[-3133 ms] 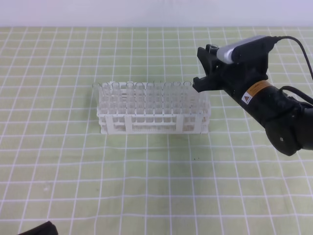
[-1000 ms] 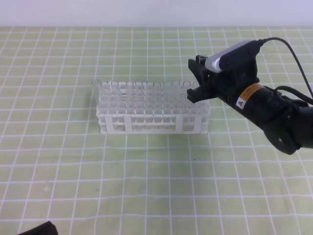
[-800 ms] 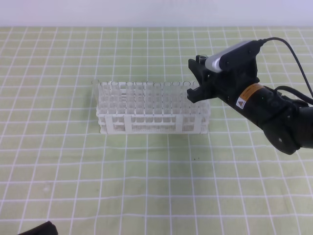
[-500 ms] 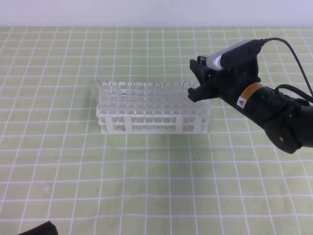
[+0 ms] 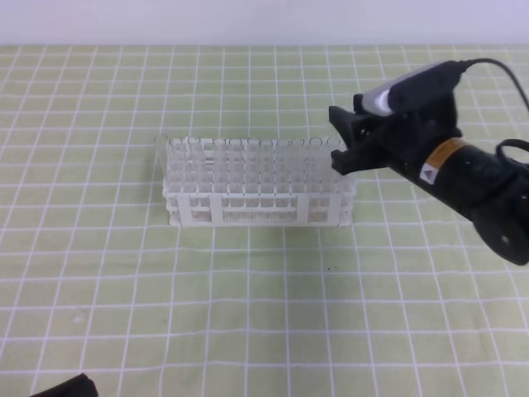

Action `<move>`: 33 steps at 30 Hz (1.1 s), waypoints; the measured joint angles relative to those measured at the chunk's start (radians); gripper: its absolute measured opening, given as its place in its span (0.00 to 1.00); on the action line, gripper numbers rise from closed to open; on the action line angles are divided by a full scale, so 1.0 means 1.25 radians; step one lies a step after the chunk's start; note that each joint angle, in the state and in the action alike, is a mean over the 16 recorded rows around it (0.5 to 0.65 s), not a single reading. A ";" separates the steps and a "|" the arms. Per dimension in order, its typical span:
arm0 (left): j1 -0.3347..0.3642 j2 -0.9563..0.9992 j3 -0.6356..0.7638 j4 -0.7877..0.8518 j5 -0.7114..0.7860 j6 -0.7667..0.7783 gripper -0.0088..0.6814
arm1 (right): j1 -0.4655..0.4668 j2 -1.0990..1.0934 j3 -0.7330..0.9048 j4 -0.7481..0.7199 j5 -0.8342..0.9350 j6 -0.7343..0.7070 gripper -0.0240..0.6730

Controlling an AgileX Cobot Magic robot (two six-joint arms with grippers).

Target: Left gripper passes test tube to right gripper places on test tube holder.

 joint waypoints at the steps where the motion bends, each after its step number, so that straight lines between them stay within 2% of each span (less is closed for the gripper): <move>1: 0.000 0.000 0.000 0.000 0.000 0.000 0.01 | 0.000 -0.013 0.006 0.000 0.001 0.000 0.43; 7: 0.000 0.001 0.002 0.000 -0.002 0.000 0.01 | 0.000 -0.105 0.043 -0.001 0.020 -0.001 0.43; 12: 0.000 0.000 0.002 0.000 -0.001 0.000 0.01 | 0.000 -0.197 0.060 -0.001 0.093 -0.001 0.40; 27: 0.000 -0.001 -0.001 0.000 0.001 0.000 0.01 | 0.000 -0.581 0.135 0.042 0.467 0.033 0.07; 33: 0.000 -0.001 0.000 0.000 0.000 0.000 0.01 | 0.000 -0.713 0.160 0.098 0.670 0.055 0.02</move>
